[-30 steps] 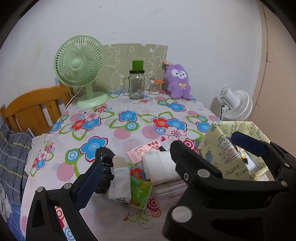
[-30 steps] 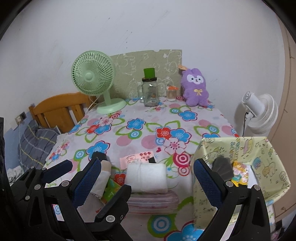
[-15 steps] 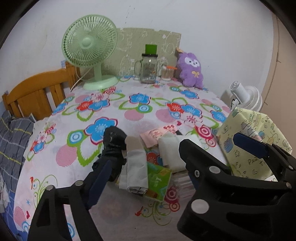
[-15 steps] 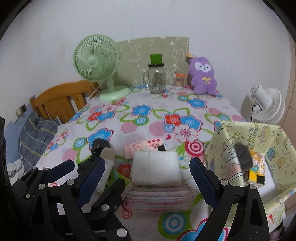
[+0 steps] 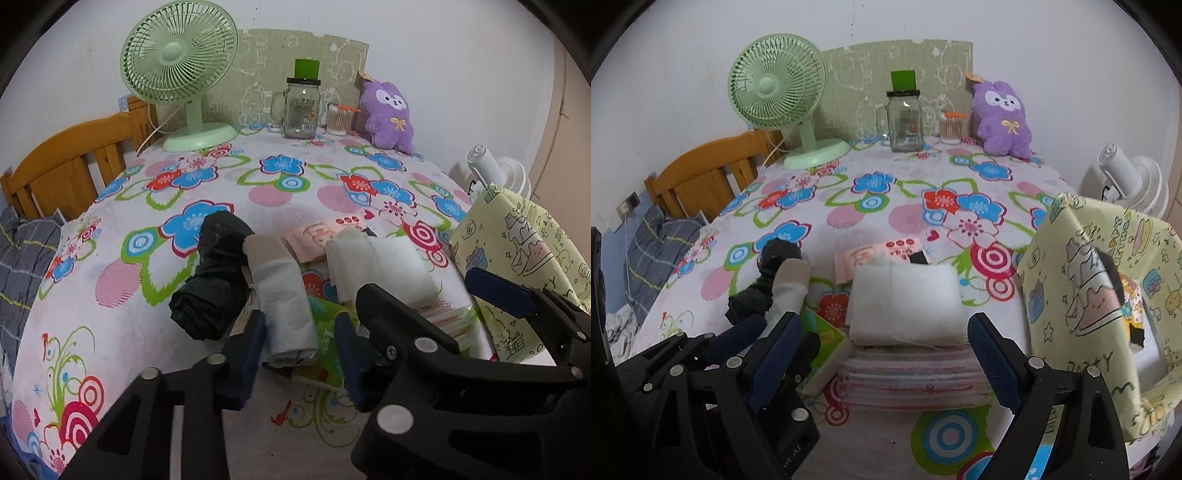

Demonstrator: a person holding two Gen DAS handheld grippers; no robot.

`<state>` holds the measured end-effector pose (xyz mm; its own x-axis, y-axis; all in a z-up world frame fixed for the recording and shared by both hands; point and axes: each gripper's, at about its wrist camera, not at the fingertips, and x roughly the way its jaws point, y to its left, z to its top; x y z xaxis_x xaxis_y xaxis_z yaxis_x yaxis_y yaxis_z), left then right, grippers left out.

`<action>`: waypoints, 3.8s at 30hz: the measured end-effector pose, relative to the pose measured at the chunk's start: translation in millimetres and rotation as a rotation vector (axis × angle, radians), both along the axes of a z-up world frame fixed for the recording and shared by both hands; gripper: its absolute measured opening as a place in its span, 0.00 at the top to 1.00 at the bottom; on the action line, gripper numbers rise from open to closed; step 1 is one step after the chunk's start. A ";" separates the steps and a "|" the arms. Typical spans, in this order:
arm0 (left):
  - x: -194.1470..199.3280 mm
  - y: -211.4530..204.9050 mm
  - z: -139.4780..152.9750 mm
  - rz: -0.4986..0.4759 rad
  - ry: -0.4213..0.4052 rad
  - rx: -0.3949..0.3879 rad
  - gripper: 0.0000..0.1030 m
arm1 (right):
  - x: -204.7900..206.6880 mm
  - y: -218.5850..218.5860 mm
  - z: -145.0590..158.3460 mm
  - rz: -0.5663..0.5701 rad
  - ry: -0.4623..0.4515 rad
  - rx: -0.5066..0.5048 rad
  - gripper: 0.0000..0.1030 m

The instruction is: Organize soft objects

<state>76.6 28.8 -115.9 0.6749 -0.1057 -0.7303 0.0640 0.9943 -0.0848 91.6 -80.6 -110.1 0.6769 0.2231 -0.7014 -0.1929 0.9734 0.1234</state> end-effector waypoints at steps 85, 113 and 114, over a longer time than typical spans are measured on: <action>-20.4 -18.1 82.2 -0.012 -0.153 -0.006 0.76 | -5.4 -12.5 73.5 -0.001 -0.076 0.035 0.90; -31.3 -71.1 119.8 -0.052 -0.242 -0.004 0.76 | -21.3 -64.7 116.8 -0.036 -0.166 0.038 0.90; -31.3 -73.9 120.7 -0.055 -0.244 -0.003 0.76 | -21.6 -68.9 117.9 -0.038 -0.169 0.039 0.90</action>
<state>45.3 -45.2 4.8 0.8246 -0.1488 -0.5458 0.1370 0.9886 -0.0626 70.0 -149.5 7.8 0.7932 0.2198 -0.5680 -0.1770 0.9755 0.1304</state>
